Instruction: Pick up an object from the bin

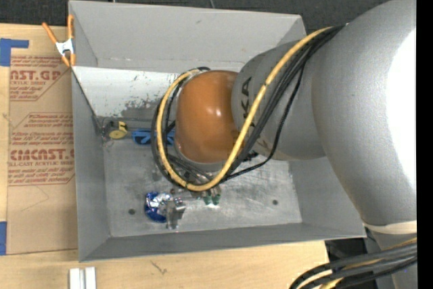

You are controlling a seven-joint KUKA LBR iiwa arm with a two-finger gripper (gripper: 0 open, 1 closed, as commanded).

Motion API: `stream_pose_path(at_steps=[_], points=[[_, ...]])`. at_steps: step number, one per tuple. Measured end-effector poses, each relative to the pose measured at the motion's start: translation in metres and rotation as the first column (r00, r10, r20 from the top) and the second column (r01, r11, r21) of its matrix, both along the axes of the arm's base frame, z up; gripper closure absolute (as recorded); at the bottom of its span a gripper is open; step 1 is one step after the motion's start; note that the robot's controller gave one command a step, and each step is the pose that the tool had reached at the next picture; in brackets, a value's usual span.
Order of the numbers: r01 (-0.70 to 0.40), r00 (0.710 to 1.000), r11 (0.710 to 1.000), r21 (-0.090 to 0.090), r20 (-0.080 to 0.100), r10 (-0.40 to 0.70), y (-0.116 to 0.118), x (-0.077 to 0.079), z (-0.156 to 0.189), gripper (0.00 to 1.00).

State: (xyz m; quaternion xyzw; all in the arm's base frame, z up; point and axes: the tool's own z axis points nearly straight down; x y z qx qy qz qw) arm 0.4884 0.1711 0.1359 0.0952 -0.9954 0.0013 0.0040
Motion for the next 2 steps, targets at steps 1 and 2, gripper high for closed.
stream_pose_path(at_steps=[1,2], points=[[-0.367,0.930,0.930,0.004,0.017,0.367,0.0144,0.0037,-0.0634,0.00],[-0.366,0.930,0.930,0.005,0.019,0.366,0.0152,0.0043,-0.0616,1.00]])
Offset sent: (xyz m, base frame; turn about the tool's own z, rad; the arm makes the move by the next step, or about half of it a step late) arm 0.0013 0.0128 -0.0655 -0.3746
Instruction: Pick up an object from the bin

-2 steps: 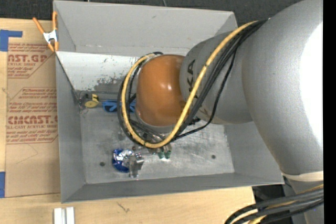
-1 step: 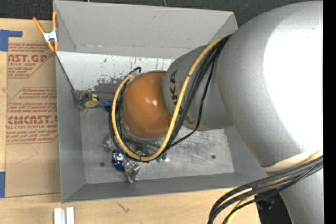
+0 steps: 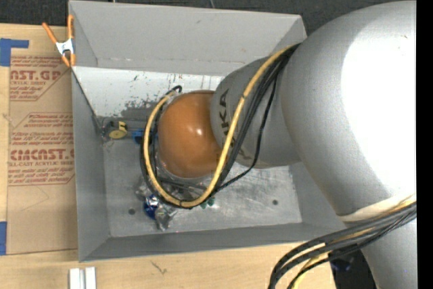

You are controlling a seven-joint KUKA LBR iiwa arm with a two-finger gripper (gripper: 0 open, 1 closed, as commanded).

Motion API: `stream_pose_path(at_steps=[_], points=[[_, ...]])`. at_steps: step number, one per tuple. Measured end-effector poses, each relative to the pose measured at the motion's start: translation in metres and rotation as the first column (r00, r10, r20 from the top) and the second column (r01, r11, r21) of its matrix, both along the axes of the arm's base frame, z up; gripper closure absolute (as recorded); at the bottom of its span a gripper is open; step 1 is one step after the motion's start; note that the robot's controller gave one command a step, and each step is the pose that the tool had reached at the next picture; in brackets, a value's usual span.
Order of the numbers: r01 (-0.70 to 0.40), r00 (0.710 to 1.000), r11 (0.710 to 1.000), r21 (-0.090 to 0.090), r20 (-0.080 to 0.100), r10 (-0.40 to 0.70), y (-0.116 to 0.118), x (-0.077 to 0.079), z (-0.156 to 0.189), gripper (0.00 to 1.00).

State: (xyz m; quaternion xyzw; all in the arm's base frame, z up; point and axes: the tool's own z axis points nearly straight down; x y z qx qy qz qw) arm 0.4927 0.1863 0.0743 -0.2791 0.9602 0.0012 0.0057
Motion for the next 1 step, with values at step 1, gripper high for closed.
stream_pose_path(at_steps=[1], points=[[-0.025,1.000,1.000,-0.002,-0.001,0.025,-0.0032,0.0035,0.1279,1.00]])
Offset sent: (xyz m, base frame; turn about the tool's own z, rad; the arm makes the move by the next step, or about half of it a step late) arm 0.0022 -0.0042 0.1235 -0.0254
